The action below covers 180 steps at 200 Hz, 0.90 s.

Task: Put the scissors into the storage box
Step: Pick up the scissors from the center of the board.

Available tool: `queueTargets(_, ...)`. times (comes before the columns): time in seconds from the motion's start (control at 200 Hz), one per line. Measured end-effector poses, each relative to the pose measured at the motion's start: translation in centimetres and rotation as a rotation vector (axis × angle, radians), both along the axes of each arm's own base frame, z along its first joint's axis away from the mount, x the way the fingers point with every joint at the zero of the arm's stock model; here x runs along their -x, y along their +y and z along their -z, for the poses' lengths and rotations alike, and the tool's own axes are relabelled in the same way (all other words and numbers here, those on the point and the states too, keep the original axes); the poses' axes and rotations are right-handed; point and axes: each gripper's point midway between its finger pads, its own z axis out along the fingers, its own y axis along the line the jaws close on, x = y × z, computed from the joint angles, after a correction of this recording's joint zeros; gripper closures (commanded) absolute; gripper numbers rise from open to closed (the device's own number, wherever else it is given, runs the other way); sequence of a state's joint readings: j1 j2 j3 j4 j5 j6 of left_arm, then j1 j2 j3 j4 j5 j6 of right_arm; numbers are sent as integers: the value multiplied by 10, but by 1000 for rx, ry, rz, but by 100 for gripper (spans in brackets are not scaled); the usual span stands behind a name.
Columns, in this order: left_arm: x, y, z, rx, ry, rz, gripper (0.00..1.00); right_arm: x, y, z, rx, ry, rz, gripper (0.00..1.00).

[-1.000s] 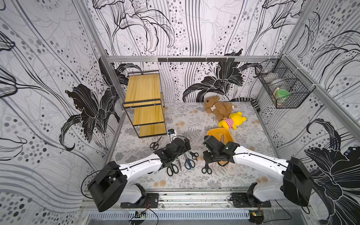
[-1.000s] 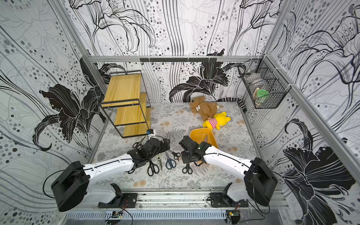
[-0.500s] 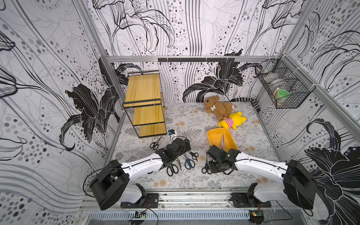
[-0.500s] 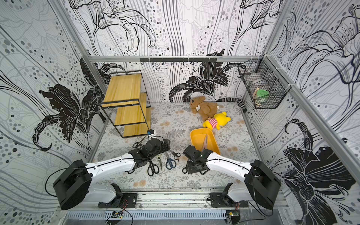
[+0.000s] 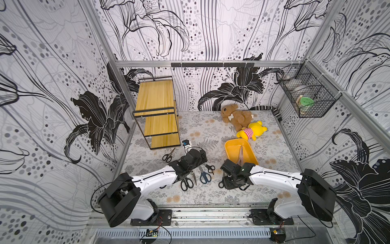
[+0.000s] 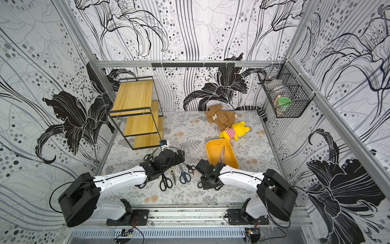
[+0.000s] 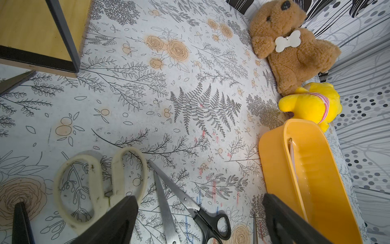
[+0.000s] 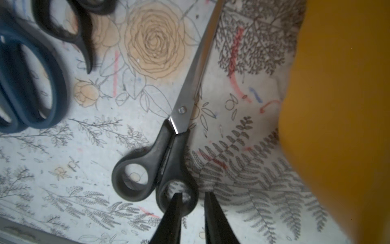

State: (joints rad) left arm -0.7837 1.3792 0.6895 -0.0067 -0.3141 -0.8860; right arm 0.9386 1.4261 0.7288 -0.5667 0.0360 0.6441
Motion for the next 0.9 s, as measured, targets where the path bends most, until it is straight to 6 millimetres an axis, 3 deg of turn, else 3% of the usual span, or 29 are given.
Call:
queueTargets(0.41,0,8,3,6,6,-22,3,-3,3,6,8,-6,16,81)
queueTargets(0.901,3,27,9,25,13,-70,3,-8,6,7,41,-16,15,99)
